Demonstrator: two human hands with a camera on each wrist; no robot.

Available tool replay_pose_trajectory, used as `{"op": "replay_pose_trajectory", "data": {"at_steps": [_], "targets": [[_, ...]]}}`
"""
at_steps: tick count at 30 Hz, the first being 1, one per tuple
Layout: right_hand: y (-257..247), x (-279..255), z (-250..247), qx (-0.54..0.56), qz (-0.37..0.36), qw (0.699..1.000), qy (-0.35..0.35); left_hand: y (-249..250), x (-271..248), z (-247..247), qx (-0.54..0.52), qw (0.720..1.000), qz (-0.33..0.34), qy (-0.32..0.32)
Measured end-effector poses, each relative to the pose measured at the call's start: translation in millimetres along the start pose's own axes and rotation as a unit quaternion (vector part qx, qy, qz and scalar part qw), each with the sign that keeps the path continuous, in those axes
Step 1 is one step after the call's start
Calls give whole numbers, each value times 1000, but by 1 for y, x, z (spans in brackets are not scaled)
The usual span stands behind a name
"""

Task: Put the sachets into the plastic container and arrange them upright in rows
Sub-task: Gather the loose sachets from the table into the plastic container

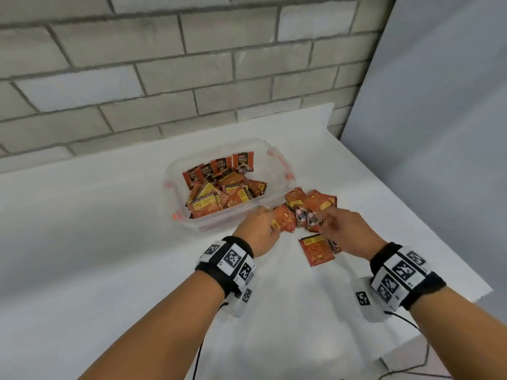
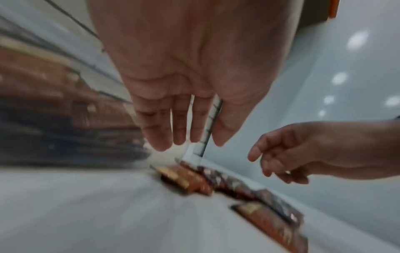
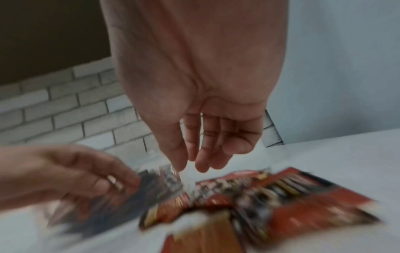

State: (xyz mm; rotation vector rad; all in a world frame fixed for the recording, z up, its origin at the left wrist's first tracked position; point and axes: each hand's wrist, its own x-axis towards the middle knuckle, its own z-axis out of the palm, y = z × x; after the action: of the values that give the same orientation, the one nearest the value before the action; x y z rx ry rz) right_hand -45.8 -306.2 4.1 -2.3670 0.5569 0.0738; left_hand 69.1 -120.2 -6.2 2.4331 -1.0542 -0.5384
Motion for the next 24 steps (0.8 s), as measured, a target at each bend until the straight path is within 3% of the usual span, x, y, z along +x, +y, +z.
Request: {"op": "replay_pose_trajectory", "data": {"at_steps": [4, 8, 14, 18, 24], "targets": [[30, -18, 25, -120, -60, 991, -27, 2, 19, 27, 35, 997, -17, -61], [34, -23, 43, -190, -114, 973, -60, 3, 23, 36, 102, 991, -59, -56], [31, -25, 41, -284, -60, 948, -134, 0, 16, 33, 73, 989, -123, -48], [26, -28, 38, -288, -60, 947, -127, -4, 6, 34, 70, 987, -131, -67], [22, -40, 46, -301, -115, 943, -86, -5, -3, 31, 23, 983, -168, -66]]}}
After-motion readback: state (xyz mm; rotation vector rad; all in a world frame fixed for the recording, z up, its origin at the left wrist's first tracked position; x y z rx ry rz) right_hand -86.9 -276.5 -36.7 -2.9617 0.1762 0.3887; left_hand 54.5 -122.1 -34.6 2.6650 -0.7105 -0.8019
